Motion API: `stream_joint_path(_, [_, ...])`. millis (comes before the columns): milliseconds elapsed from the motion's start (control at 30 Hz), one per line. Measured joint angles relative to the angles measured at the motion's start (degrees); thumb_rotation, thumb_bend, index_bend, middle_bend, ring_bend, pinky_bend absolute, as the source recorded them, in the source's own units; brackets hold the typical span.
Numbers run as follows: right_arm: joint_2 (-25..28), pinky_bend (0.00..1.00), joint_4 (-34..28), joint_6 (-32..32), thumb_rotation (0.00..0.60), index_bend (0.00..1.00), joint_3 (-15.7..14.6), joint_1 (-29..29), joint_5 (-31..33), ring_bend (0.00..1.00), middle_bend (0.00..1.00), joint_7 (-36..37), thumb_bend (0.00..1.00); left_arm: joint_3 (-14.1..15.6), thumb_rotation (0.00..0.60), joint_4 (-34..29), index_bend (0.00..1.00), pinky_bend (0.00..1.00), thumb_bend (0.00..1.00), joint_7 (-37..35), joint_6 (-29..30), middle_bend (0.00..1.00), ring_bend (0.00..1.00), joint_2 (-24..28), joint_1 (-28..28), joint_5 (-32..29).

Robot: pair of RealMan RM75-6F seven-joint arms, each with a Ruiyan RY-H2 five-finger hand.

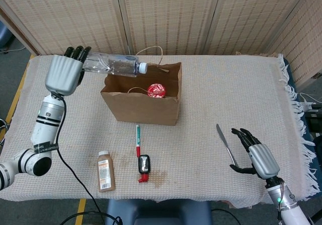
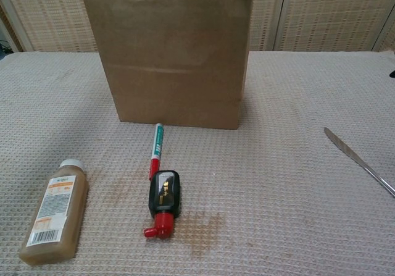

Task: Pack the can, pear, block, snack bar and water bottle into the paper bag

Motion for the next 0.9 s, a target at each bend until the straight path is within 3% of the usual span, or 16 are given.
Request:
stream_joint_path(233, [1.23,0.20,-0.99,-0.69,0.600,0.00,-0.09,0.03,0.59,0.03,0.13,2.58,0.04,3.10,0.600,5.65,0.67,0.79,0.77,18.20,6.66,0.67,0.66,-8.05,-3.16,4.50])
stream_joint_path(333, [1.31,0.20,-1.17,-0.67,0.600,0.00,-0.13,0.04,0.40,0.03,0.13,2.56,0.04,4.62,0.600,8.96,0.66,0.79,0.78,21.90,8.37,0.66,0.66,-10.40,-4.19,8.75])
stream_joint_path(433, [1.31,0.20,-1.20,-0.47,0.600,0.00,-0.10,-0.02,0.32,0.03,0.13,2.54,0.04,6.19,0.600,11.80,0.58,0.76,0.76,22.97,8.85,0.61,0.63,-11.49,-4.98,13.35])
stream_joint_path(467, [1.30,0.20,-1.19,-0.41,0.600,0.00,-0.06,-0.04,0.32,0.03,0.12,2.58,0.04,6.72,0.600,12.54,0.49,0.70,0.74,23.12,8.86,0.53,0.57,-11.68,-5.13,14.68])
stream_joint_path(567, [1.32,0.20,-1.18,-0.46,0.600,0.00,-0.03,-0.05,0.41,0.03,0.12,2.66,0.04,8.57,0.600,14.49,0.10,0.38,0.58,23.70,8.24,0.12,0.21,-11.98,-5.20,17.48])
stream_joint_path(600, [1.33,0.20,-1.20,-0.53,0.600,0.00,-0.04,-0.04,0.42,0.03,0.12,2.66,0.04,8.73,0.600,14.55,0.03,0.29,0.54,23.83,8.07,0.03,0.11,-12.04,-5.10,17.57])
stream_joint_path(667, [1.34,0.20,-1.23,-0.63,0.600,0.00,-0.10,0.00,0.30,0.03,0.12,2.67,0.04,8.34,0.600,13.99,0.00,0.19,0.51,23.70,7.82,0.00,0.01,-12.31,-4.77,17.33])
stream_joint_path(900, [1.33,0.20,-1.12,-0.59,0.600,0.00,-0.08,0.00,0.24,0.03,0.12,2.76,0.04,5.88,0.600,13.51,0.00,0.14,0.47,21.76,7.71,0.00,0.00,-13.62,-4.11,17.09])
